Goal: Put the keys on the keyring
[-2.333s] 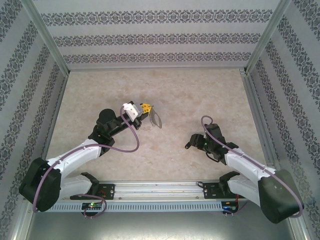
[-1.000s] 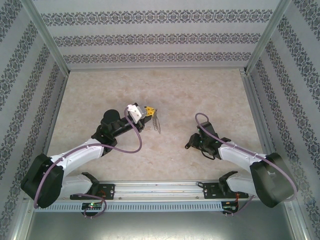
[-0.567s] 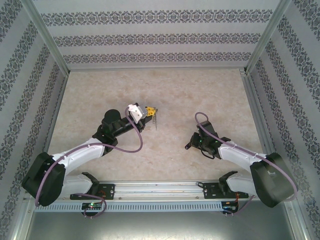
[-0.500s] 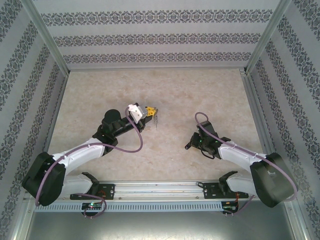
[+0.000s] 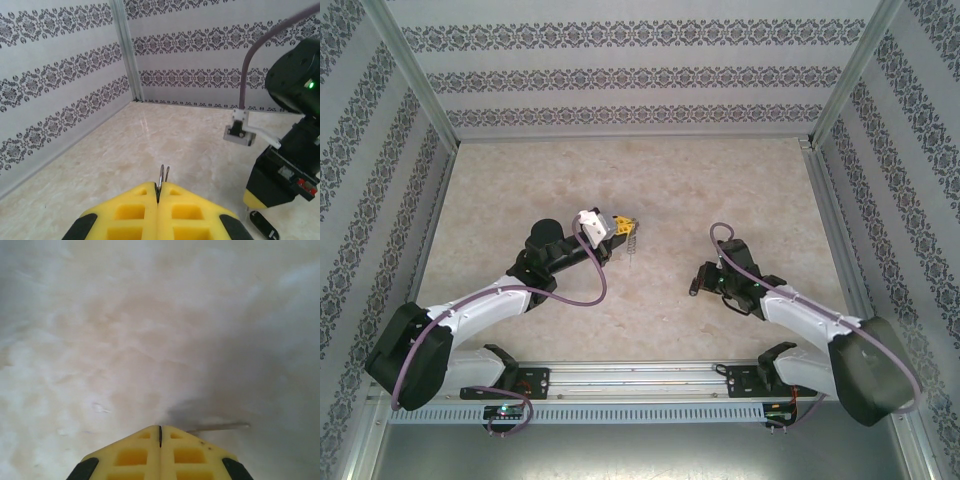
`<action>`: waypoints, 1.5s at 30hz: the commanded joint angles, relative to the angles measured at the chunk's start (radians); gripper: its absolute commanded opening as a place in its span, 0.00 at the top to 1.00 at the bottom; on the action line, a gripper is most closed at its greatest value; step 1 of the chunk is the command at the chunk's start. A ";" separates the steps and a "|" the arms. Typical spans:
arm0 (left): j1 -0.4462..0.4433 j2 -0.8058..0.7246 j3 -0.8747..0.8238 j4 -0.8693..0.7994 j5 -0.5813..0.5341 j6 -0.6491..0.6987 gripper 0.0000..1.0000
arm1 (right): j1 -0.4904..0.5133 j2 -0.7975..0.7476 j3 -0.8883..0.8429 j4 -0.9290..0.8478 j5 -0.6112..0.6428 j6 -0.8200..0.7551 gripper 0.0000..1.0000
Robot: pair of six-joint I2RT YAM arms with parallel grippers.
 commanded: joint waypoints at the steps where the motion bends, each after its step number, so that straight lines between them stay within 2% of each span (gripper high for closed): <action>1: -0.020 -0.003 0.043 0.014 0.033 -0.022 1.00 | -0.025 -0.078 0.035 0.136 -0.128 -0.132 1.00; 5: -0.022 0.004 0.062 -0.006 0.051 -0.023 1.00 | -0.054 -0.134 0.052 0.251 -0.301 -0.237 1.00; 13: -0.028 0.029 0.101 -0.040 0.080 -0.007 1.00 | -0.084 -0.096 0.195 0.273 -0.550 -0.357 1.00; 17: -0.030 0.036 0.116 -0.066 0.102 0.001 1.00 | -0.085 -0.074 0.238 0.286 -0.644 -0.390 1.00; 21: -0.031 0.043 0.133 -0.090 0.125 0.003 1.00 | -0.084 -0.073 0.266 0.290 -0.684 -0.395 1.00; 29: -0.037 0.057 0.158 -0.110 0.153 0.003 1.00 | -0.063 -0.101 0.280 0.280 -0.675 -0.398 1.00; 38: -0.044 0.061 0.176 -0.145 0.168 0.012 1.00 | 0.037 -0.153 0.285 0.254 -0.502 -0.453 1.00; 45: -0.048 0.053 0.184 -0.167 0.173 0.017 1.00 | 0.057 -0.150 0.297 0.247 -0.476 -0.462 1.00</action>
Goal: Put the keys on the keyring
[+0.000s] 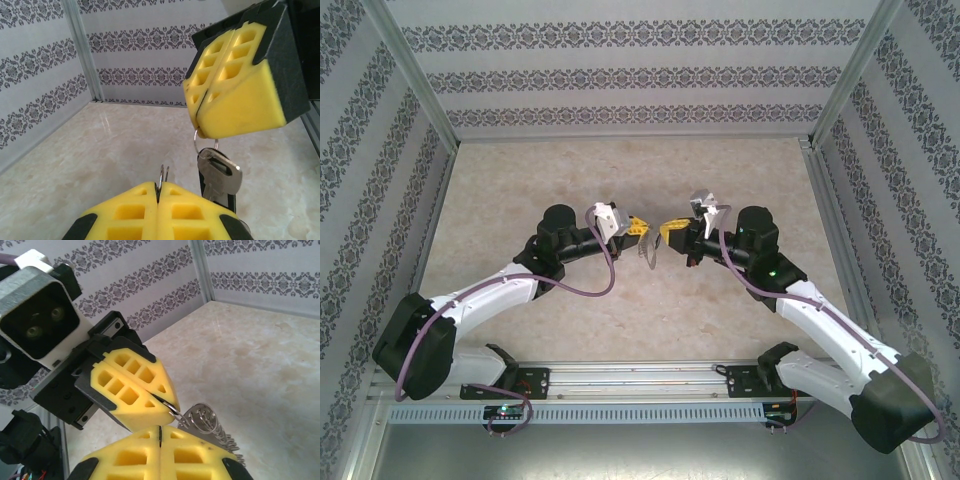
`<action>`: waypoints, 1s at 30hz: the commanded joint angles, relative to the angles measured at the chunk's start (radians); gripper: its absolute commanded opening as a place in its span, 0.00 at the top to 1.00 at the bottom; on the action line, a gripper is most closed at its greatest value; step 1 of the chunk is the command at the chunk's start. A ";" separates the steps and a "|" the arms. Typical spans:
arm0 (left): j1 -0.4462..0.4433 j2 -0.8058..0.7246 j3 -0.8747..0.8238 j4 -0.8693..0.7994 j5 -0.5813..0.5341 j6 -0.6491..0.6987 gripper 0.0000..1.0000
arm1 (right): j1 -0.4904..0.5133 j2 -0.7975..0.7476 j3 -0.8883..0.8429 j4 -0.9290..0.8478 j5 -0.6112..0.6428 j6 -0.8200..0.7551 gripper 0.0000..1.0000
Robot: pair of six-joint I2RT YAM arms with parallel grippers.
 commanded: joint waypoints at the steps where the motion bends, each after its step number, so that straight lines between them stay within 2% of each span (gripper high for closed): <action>1: -0.021 -0.010 0.040 -0.013 0.028 0.020 1.00 | 0.015 -0.009 0.039 0.007 0.030 -0.028 1.00; 15: -0.034 -0.016 0.051 -0.036 0.024 0.025 1.00 | 0.056 0.035 0.072 0.005 0.039 -0.041 1.00; 30: -0.040 -0.021 0.055 -0.036 0.014 0.025 1.00 | 0.041 0.065 0.047 -0.008 0.081 -0.076 1.00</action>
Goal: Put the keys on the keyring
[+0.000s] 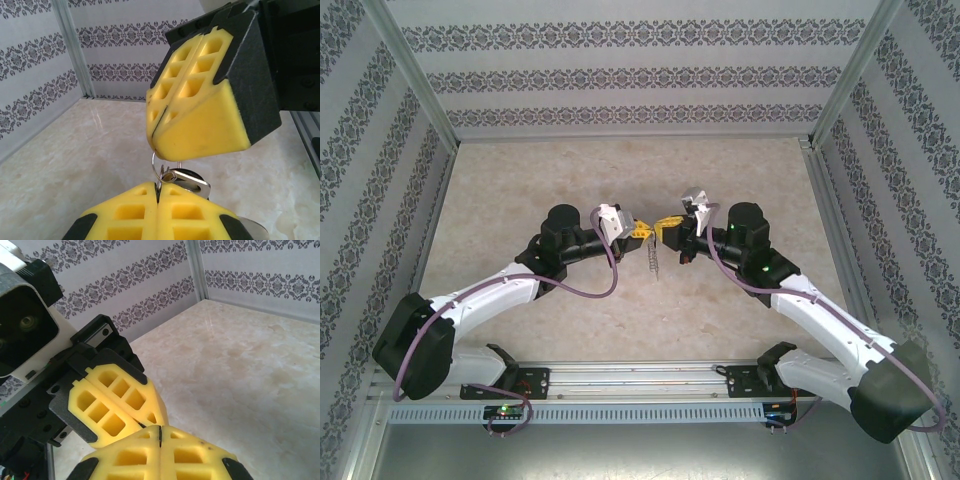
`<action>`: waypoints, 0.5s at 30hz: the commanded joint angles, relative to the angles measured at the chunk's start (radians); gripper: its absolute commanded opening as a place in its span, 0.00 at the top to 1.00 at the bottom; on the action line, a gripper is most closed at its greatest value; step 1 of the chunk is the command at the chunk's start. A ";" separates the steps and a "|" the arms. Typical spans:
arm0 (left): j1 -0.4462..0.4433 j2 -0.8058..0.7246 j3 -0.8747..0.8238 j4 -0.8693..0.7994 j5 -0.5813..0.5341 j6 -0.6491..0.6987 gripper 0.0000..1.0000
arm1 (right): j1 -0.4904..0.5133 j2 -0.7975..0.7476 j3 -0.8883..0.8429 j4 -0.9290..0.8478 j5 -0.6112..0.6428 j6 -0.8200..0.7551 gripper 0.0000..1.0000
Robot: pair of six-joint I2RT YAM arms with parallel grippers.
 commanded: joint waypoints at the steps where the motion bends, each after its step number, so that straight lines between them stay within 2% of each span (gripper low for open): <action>1: -0.016 -0.022 0.035 0.016 0.012 0.019 1.00 | -0.010 0.010 0.004 0.003 0.019 -0.024 1.00; 15: -0.017 -0.027 0.027 0.051 -0.009 0.008 1.00 | -0.064 -0.007 -0.039 0.012 -0.003 -0.005 1.00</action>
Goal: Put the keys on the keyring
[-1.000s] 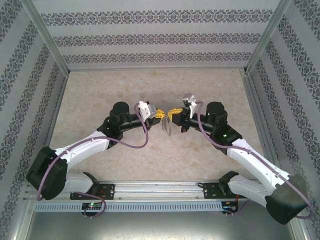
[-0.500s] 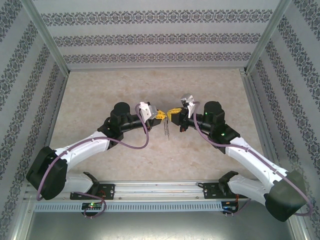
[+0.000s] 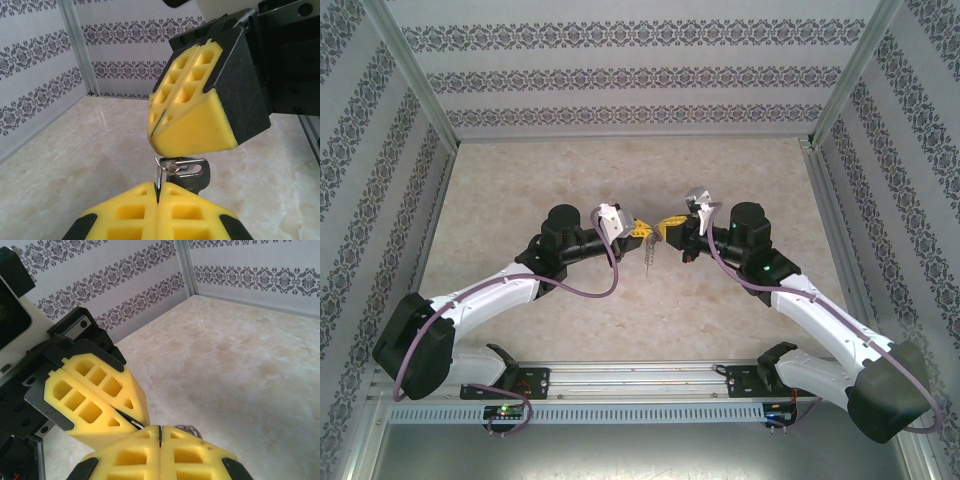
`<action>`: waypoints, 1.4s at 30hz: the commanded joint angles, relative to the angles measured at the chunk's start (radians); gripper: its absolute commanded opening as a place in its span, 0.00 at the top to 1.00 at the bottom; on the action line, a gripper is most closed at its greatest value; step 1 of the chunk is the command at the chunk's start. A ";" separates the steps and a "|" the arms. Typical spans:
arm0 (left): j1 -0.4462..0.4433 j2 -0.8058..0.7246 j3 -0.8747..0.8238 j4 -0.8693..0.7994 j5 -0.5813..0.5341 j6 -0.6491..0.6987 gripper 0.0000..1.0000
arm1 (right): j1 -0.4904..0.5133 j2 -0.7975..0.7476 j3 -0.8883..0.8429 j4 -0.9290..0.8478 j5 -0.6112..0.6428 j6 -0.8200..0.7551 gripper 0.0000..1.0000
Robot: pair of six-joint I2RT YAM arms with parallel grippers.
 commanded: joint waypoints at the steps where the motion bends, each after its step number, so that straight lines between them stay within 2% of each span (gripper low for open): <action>1: -0.017 -0.028 0.028 0.058 0.014 0.007 1.00 | -0.020 -0.009 -0.021 0.012 0.003 -0.003 1.00; 18: -0.018 -0.040 0.012 0.097 -0.015 0.008 1.00 | -0.049 -0.023 -0.047 0.006 -0.026 0.011 1.00; 30: -0.023 -0.024 0.014 0.121 -0.023 -0.001 1.00 | -0.039 0.057 -0.008 0.003 -0.155 0.030 1.00; 35: -0.022 -0.013 0.003 0.145 -0.040 -0.011 1.00 | -0.125 0.000 -0.056 0.042 -0.123 0.095 0.62; 36: -0.022 -0.011 -0.001 0.153 -0.043 -0.015 1.00 | -0.142 -0.020 -0.068 0.046 -0.112 0.106 0.58; 42: -0.023 -0.004 -0.031 0.212 -0.046 -0.051 1.00 | -0.178 -0.071 -0.087 0.060 -0.084 0.145 0.56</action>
